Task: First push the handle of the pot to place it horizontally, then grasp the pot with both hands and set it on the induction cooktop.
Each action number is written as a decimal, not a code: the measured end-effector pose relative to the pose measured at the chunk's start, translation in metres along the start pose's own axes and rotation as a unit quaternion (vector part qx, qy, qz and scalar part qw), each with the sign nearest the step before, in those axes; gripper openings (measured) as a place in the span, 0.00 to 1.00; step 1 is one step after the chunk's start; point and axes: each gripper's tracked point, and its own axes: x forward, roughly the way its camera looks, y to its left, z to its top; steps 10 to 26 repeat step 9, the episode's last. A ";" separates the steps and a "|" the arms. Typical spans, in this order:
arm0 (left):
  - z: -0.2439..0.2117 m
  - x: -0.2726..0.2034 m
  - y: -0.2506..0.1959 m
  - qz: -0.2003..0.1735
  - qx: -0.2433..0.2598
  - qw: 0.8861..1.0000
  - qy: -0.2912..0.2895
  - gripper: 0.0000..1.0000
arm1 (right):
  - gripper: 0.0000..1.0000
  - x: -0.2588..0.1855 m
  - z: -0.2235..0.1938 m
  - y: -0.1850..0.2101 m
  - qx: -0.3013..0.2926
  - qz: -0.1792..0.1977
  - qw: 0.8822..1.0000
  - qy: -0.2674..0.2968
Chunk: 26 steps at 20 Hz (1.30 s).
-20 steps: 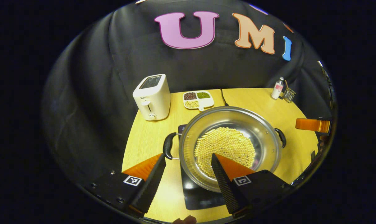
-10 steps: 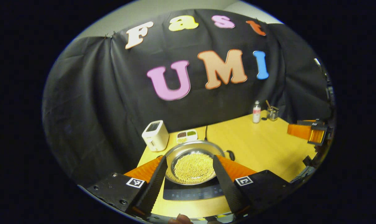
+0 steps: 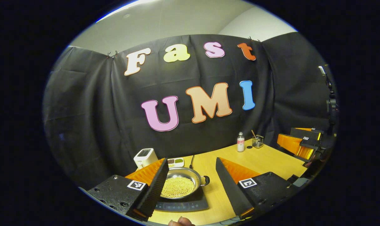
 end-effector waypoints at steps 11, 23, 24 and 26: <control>-0.020 -0.039 0.036 0.019 -0.054 0.998 0.019 0.96 | 0.96 -0.027 0.002 0.009 -0.022 0.000 1.000 0.012; -0.020 -0.039 0.036 0.019 -0.054 0.998 0.019 0.96 | 0.96 -0.027 0.002 0.009 -0.022 0.000 1.000 0.012; -0.020 -0.039 0.036 0.019 -0.054 0.998 0.019 0.96 | 0.96 -0.027 0.002 0.009 -0.022 0.000 1.000 0.012; -0.020 -0.039 0.036 0.019 -0.054 0.998 0.019 0.96 | 0.96 -0.027 0.002 0.009 -0.022 0.000 1.000 0.012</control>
